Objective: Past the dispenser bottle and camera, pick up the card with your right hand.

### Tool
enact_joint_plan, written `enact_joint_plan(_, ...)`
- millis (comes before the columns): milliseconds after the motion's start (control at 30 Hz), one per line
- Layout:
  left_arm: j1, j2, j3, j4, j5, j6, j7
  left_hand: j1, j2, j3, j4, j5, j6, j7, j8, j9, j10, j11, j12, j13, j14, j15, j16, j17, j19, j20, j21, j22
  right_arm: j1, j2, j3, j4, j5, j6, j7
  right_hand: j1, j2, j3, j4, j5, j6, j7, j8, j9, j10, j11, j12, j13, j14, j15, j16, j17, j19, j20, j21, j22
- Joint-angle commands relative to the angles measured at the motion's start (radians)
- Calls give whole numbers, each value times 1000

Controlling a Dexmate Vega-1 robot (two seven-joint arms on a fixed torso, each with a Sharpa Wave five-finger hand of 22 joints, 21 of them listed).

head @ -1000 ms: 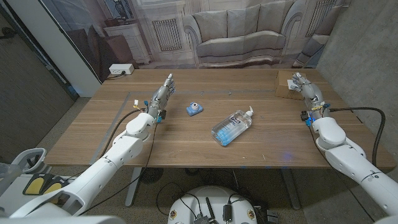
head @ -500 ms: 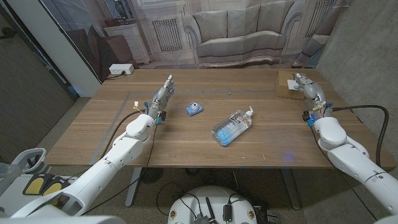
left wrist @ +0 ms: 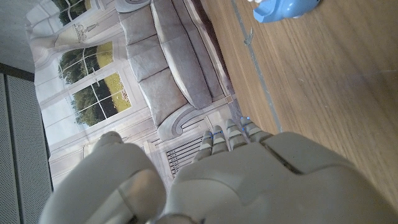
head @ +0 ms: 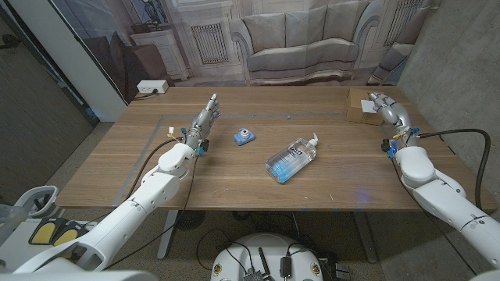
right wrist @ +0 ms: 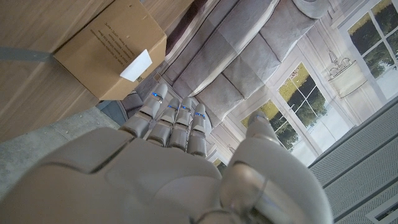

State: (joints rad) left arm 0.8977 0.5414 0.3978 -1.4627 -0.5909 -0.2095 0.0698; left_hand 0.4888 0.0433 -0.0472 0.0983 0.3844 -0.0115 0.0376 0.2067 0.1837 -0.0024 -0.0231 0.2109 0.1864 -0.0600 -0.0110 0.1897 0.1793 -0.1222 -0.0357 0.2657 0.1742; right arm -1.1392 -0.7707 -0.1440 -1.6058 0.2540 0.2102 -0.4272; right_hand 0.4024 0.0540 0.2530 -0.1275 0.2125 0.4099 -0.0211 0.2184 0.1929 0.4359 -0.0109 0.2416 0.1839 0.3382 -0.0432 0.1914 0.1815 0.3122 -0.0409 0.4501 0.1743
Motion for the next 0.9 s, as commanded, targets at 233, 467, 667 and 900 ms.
enact_joint_plan(233,0,-12,4,26,-3,-29,-19,4,5,-8,1,4,3,1,-5,3,5,-4,-4,1,-1,3,-1,3,0,-42,-7,4,16,-10,-30,-21,-144,-97,-104,39,-3,12,-21,7,16,-6,3,4,13,-5,1,2,-16,-18,-6,-1,-13,-52,-18,3)
enact_joint_plan(467,2,-7,2,28,-6,-29,-25,3,3,-12,2,4,-1,2,-8,3,-3,-1,-7,1,-10,6,-4,3,-9,-39,-14,5,26,-11,-42,-31,-191,-122,-136,86,-8,26,-41,12,34,-11,6,4,28,-8,3,2,-28,-26,-9,-3,-20,-55,-32,3)
enact_joint_plan(667,8,-4,-2,21,-6,-31,-19,1,2,-15,2,4,-2,5,-8,3,-5,-3,-8,1,-11,6,-4,3,-10,-40,-16,5,27,-17,-48,-41,-218,-141,-149,105,-10,32,-46,13,39,-15,6,4,30,-10,2,2,-28,-26,-8,-4,-19,-55,-36,3)
enact_joint_plan(900,15,2,-5,5,-4,-26,-11,1,1,-18,3,4,-2,3,-9,3,-4,-2,-8,1,-11,6,-4,3,-11,-39,-19,5,20,-22,-46,-49,-242,-158,-170,141,-13,42,-54,16,46,-20,7,4,36,-23,2,2,-26,-28,-7,-4,-16,-55,-42,3)
